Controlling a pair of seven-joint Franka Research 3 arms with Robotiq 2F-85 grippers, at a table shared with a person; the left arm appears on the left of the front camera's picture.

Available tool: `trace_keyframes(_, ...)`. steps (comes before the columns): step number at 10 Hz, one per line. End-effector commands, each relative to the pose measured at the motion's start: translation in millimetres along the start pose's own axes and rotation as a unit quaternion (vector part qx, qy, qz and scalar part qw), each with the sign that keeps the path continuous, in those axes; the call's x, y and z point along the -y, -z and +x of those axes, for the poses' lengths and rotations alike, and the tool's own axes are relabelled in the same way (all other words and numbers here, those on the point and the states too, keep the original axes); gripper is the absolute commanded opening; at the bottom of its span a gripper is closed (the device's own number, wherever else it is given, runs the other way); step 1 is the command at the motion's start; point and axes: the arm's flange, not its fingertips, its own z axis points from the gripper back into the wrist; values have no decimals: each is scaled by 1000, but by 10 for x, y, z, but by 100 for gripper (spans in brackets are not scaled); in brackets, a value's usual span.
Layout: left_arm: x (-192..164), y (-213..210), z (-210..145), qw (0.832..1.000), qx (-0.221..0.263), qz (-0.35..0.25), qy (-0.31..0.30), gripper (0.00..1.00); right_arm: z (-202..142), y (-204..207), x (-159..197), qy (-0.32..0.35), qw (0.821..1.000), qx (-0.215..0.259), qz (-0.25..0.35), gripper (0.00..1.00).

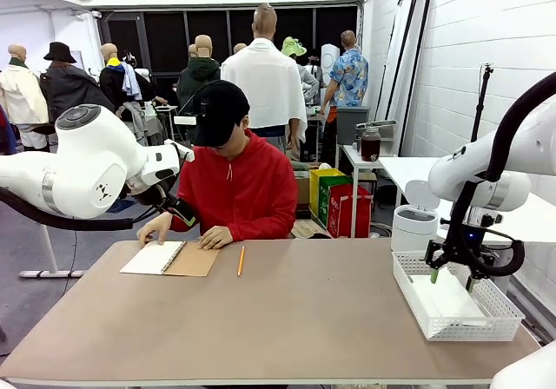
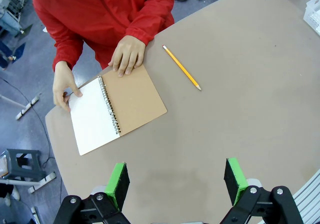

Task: Sort the paper based on its condition.
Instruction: If a person hands you a paper, place it in the Organizing basket , and if it's crumpled, put it in the Trash can.

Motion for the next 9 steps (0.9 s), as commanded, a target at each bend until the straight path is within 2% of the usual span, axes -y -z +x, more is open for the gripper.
trace_keyframes(1, 0, 6, -11, 1000, -1, 0, 1, 100, 37, -77, -93, 34, 998, -8, -59, 100)
trace_keyframes(5, 0, 6, -11, 1000, -1, 0, 1, 100, 0, -151, -255, 62, 989, -6, -130, 100)
trace_keyframes(6, 0, 6, -11, 1000, -1, 0, 1, 100, -24, -178, -275, 67, 990, 15, -120, 100)
trace_keyframes(7, 0, 6, -11, 1000, -1, 0, 1, 100, -27, -107, -185, 53, 993, -2, -108, 100)
trace_keyframes(9, 0, 6, -11, 1000, -1, 0, 1, 100, -27, -107, -185, 53, 993, -2, -108, 100)
